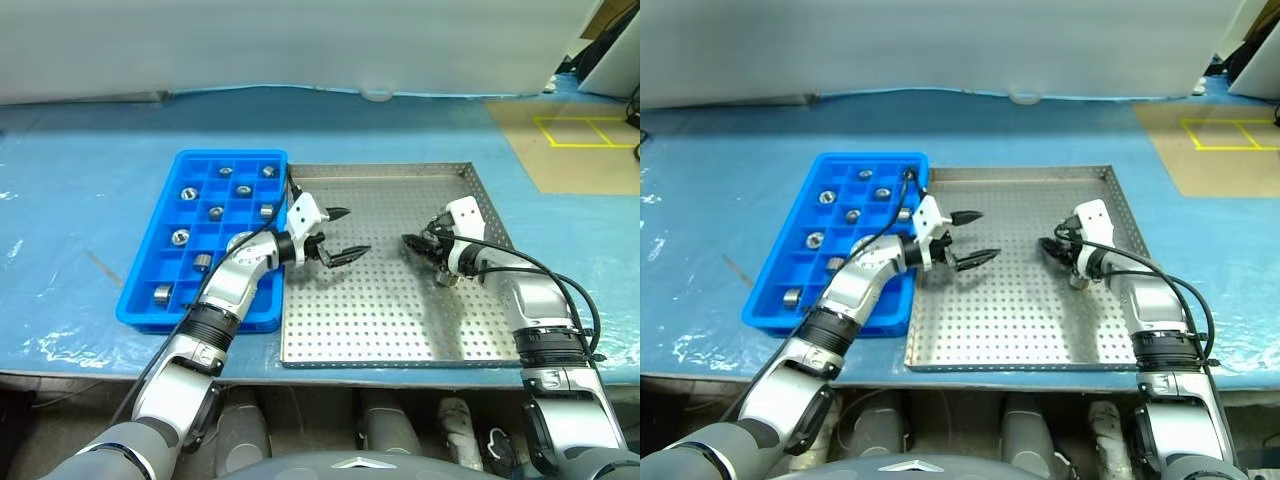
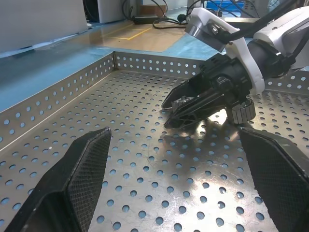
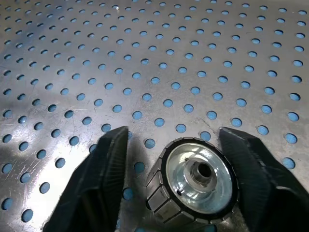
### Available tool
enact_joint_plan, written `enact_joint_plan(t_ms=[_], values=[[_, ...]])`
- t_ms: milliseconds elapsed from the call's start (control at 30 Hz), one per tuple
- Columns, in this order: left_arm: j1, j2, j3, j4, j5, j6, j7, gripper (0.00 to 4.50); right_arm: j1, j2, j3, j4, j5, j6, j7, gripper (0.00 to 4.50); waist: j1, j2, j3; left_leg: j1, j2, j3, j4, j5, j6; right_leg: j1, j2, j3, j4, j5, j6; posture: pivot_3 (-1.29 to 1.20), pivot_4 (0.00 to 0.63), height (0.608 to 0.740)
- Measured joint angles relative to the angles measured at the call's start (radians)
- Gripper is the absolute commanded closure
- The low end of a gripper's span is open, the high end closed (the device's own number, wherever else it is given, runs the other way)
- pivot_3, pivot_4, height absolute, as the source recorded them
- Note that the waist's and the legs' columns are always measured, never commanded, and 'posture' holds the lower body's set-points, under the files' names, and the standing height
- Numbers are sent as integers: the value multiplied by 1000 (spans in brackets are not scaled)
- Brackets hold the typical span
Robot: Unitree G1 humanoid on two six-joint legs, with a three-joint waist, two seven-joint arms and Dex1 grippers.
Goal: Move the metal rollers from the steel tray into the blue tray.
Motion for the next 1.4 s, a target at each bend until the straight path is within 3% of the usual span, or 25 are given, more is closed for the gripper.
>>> enact_joint_plan(t_ms=[33,67,367,667,900,1133,1400], values=[[0,2,0,0,0,0,-1,19,0,0,0,0,0,0,2,2688,0,0,0,0,0,0,0,0,0,0,0,0,0,0,0,-263,150,740],[0,2,0,0,0,0,-2,19,0,0,0,0,0,1,3,2755,0,0,0,0,0,0,0,0,0,0,0,0,0,0,0,-263,150,740],[-3,21,37,-19,-20,15,11,19,-20,16,-1,-40,14,-63,43,2754,-6,0,0,0,0,1,0,0,0,-1,0,1,1,0,0,-212,150,740],[146,145,137,-255,-65,130,79,19,-110,75,56,-109,103,-145,243,2754,12,0,0,0,1,1,-1,0,0,-1,1,0,1,0,0,-41,150,740],[295,193,189,-466,-91,215,168,19,-256,156,128,26,105,-209,346,2754,39,0,0,0,2,0,-2,0,-1,-2,0,-2,1,0,0,127,150,740],[456,202,242,-621,-95,254,287,19,-461,273,202,329,28,-317,399,2754,68,0,0,-4,3,-1,-4,1,-2,-6,0,-6,2,-1,-2,283,150,740],[577,205,288,-758,-98,297,386,19,-514,368,273,529,-51,-415,492,2754,124,0,0,-14,6,-4,-3,1,-2,-12,0,-12,2,-1,-2,399,150,740]])
